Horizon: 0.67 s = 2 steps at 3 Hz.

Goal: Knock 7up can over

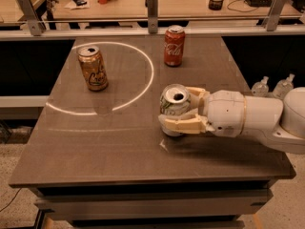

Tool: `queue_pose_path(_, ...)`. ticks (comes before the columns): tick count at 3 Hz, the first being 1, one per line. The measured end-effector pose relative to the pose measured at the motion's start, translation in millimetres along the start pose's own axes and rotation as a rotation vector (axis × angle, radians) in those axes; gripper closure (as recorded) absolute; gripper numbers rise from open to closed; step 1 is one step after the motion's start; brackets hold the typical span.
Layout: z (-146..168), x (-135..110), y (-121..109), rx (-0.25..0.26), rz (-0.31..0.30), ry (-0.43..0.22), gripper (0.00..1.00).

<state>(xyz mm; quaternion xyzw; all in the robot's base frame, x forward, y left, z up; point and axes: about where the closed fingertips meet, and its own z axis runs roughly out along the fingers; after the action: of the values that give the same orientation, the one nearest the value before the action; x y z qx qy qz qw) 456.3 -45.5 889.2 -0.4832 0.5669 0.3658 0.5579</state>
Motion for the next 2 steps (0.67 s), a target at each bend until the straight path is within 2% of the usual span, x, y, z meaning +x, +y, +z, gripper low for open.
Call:
queue_pose_path(1,-19,-19,-14,0.001,-0.047,0.046,1.00)
queue_pose_path(2,-40,-43,-27,-0.023,-0.125,0.111,1.00)
